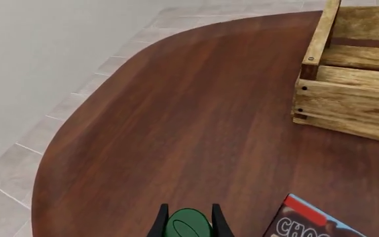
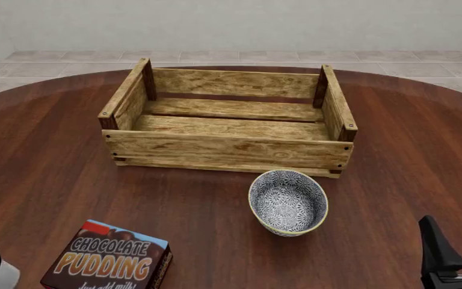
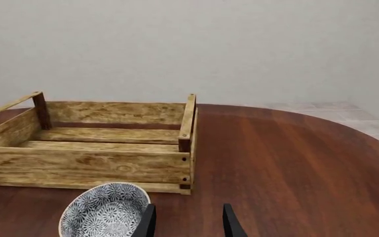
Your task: Pick up the salad dressing and put it in the tray.
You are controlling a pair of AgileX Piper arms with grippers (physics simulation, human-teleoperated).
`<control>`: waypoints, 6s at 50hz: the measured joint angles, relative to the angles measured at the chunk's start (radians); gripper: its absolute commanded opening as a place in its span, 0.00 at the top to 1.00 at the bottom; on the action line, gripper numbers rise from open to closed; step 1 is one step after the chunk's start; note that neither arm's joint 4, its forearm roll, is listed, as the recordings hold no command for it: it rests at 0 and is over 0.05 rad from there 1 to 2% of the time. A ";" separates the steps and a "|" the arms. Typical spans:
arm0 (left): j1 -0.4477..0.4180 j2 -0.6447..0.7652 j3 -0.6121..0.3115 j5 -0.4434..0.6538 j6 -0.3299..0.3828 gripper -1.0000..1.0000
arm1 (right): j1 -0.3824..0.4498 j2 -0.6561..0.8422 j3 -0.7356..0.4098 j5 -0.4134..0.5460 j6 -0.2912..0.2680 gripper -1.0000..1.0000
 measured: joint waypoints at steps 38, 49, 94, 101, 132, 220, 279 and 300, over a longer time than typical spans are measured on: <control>-0.130 0.101 -0.125 -0.054 0.055 1.00 | -0.004 0.000 0.000 0.001 0.007 0.00; -0.180 0.116 -0.173 -0.062 0.074 1.00 | -0.005 0.000 0.001 0.000 0.008 0.00; -0.448 0.255 -0.291 -0.127 0.100 1.00 | -0.012 0.000 0.000 0.000 0.021 0.00; -0.486 0.287 -0.321 -0.133 0.102 1.00 | -0.014 0.000 0.000 -0.001 0.023 0.00; -0.616 0.528 -0.498 -0.198 0.128 1.00 | -0.017 0.000 -0.004 0.005 0.024 0.00; -0.830 1.372 -1.247 -0.248 0.084 1.00 | -0.004 0.000 0.000 0.002 0.033 0.00; -0.827 1.817 -1.631 -0.220 -0.010 1.00 | 0.001 0.000 -0.002 -0.002 0.052 0.00; -0.809 1.884 -1.687 -0.197 -0.009 1.00 | 0.005 0.000 -0.002 -0.006 0.050 0.00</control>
